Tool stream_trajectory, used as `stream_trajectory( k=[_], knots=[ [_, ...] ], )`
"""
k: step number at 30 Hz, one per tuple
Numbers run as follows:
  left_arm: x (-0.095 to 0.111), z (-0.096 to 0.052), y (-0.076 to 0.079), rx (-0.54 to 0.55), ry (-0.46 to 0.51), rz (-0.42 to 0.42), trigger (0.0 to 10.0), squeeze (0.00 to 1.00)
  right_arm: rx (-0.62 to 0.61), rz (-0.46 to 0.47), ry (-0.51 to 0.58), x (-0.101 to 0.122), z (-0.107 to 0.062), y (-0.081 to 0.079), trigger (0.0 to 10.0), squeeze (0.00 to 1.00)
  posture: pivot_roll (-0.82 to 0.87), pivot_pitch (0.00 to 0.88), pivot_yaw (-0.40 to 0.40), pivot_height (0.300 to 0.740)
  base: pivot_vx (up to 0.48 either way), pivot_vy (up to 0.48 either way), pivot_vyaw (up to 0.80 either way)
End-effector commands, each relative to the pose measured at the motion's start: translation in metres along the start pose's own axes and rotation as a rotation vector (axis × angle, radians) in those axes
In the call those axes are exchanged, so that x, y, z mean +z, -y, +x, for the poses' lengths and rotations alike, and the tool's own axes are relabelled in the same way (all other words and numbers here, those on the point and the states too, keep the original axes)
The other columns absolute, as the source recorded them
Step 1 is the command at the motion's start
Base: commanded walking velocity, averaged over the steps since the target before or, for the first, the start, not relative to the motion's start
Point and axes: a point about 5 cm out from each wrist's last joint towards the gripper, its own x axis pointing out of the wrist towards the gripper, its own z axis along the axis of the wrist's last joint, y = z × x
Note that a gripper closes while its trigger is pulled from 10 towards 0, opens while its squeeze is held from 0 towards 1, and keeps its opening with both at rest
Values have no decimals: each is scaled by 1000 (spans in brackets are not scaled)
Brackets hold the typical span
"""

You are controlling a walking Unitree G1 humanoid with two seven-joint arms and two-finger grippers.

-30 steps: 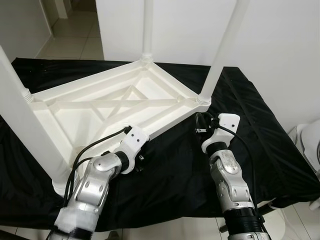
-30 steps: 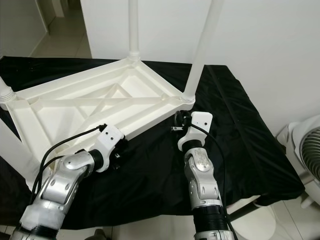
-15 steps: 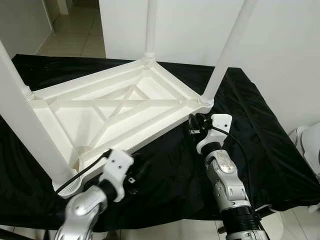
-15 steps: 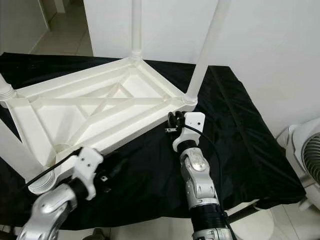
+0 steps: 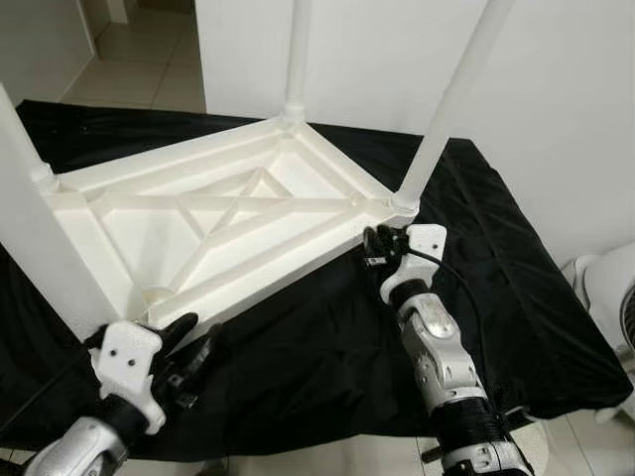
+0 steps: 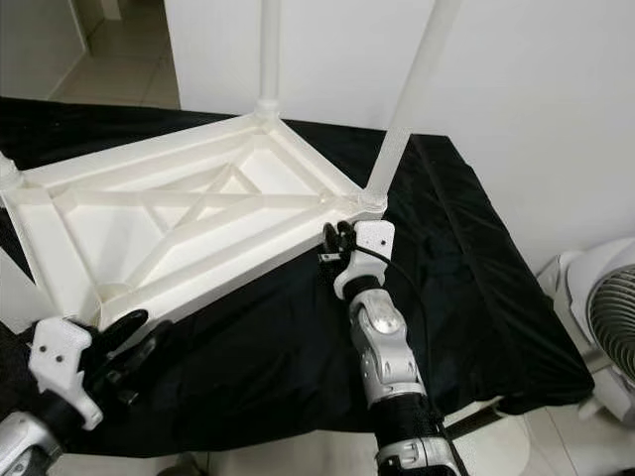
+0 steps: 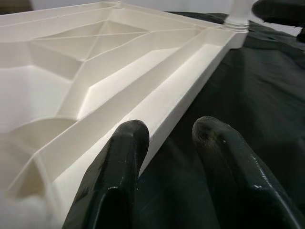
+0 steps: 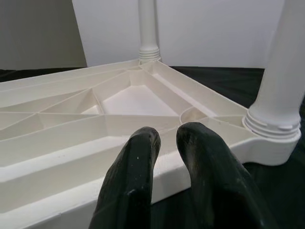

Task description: Building children table

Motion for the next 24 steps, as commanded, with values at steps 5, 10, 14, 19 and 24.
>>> stream_trajectory(
  k=[5,10,14,19,24],
  knots=[
    [4,-15,-1,85,7,23,10000,0,4,-26,-7,-2,13,11,10000,0,341,42,-121,740,0,0,0],
    [4,-28,-7,135,-12,34,10000,0,15,-36,-9,-1,19,14,10000,0,365,57,-129,740,0,0,0],
    [3,-38,-13,179,-29,37,10000,0,37,-38,-12,-1,22,11,10000,0,383,63,-134,740,0,0,0],
    [4,-47,-19,222,-38,44,10000,0,63,-32,-14,-3,26,5,10000,0,418,73,-145,740,0,0,0],
    [9,-64,-30,284,-61,106,10000,0,101,-19,-16,-6,32,-7,10000,0,440,77,-153,740,0,0,0]
  ],
)
